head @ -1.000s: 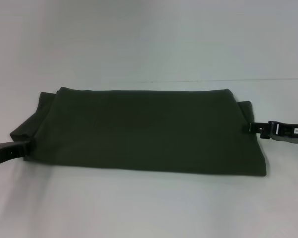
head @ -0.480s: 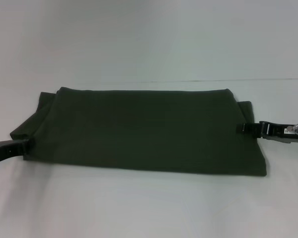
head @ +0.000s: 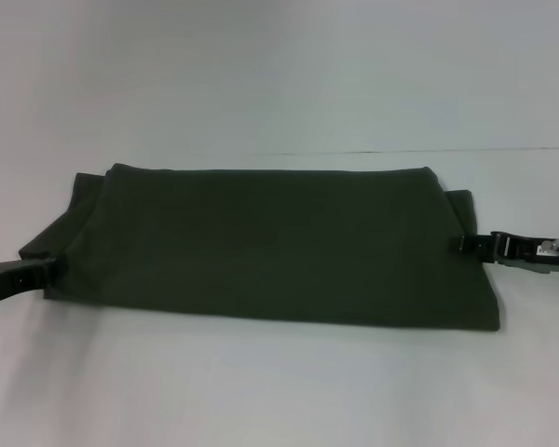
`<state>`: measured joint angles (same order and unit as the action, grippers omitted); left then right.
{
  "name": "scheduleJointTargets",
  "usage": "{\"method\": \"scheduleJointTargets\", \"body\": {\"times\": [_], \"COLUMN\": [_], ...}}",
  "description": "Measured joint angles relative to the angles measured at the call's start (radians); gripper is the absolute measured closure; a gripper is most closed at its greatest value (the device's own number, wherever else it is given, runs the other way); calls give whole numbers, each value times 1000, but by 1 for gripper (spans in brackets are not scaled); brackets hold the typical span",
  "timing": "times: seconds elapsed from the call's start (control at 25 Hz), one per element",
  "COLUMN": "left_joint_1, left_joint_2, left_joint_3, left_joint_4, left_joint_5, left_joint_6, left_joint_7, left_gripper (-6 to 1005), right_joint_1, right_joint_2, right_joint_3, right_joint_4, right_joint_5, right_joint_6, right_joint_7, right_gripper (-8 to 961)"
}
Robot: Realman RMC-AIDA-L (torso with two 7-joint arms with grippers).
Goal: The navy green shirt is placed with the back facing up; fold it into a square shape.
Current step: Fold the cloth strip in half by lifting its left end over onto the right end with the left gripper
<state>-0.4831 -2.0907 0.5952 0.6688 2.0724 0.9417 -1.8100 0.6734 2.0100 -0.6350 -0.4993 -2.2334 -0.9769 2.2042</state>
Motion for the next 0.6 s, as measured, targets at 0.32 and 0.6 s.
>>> {"method": "scheduleJointTargets", "body": {"times": [0.32, 0.6], "left_joint_1": [-2, -3], "left_joint_2": [0, 2], "left_joint_3": [0, 0], "left_joint_4": [-1, -2], "left_joint_5": [0, 0], "left_joint_6": [-10, -11], "left_joint_7": [0, -1], "left_gripper": [1000, 1001], "right_joint_1": [9, -2], "right_joint_2": [8, 10], "right_joint_3": [-18, -12], "right_joint_4": [36, 24], "right_joint_5": [0, 10], "right_joint_6": [36, 16], "right_joint_7": [-11, -37], "right_gripper": [353, 495]}}
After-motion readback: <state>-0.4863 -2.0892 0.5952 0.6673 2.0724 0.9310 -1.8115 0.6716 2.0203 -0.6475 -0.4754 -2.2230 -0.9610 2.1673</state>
